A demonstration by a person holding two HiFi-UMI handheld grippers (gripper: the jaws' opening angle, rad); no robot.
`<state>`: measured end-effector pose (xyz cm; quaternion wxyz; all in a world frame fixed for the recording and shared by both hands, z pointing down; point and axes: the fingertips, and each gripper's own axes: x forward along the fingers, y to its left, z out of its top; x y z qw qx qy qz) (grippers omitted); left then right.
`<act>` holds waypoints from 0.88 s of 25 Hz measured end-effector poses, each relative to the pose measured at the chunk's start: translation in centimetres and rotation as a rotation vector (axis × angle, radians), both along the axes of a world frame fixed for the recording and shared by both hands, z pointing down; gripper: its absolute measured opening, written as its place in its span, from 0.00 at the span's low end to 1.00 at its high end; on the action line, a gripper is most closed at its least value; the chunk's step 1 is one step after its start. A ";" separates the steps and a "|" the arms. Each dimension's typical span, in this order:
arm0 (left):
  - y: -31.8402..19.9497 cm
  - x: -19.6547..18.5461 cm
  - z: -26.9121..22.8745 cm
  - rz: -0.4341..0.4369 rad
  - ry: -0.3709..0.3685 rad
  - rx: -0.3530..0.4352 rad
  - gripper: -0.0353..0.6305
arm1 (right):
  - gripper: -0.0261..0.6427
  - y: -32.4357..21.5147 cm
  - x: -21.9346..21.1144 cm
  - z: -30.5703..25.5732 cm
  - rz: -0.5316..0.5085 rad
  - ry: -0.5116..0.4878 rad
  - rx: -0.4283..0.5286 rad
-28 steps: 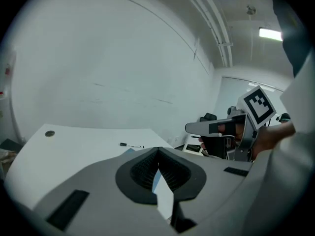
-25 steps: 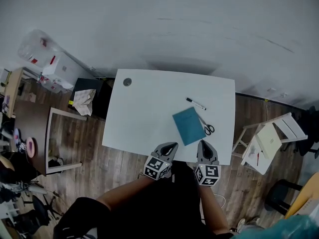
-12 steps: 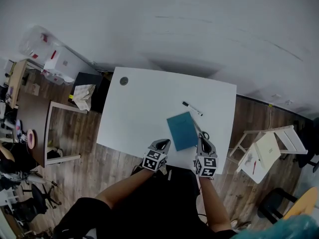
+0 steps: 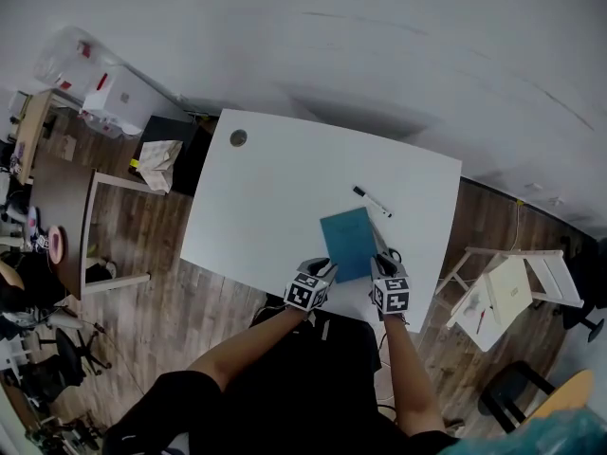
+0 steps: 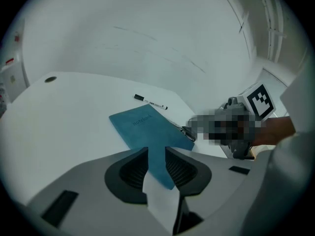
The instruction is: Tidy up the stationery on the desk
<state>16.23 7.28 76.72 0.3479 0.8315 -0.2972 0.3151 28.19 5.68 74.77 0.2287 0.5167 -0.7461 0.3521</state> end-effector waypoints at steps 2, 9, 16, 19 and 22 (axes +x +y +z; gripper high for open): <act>0.2 0.1 0.9 -0.006 -0.021 -0.029 0.22 | 0.09 -0.4 0.4 0.7 -0.019 0.027 -0.012; 1.7 -0.5 3.5 -0.042 -0.069 -0.141 0.27 | 0.17 -0.4 0.2 2.8 -0.071 0.034 -0.069; 1.4 -0.4 4.4 -0.038 -0.110 -0.149 0.28 | 0.17 -0.5 0.5 4.8 -0.063 0.030 -0.126; 0.9 -1.1 4.7 -0.083 -0.126 -0.154 0.28 | 0.17 -0.5 0.2 5.0 -0.059 0.049 -0.129; 0.6 -1.3 4.8 -0.112 -0.131 -0.162 0.28 | 0.17 -0.4 0.2 4.9 -0.049 0.060 -0.130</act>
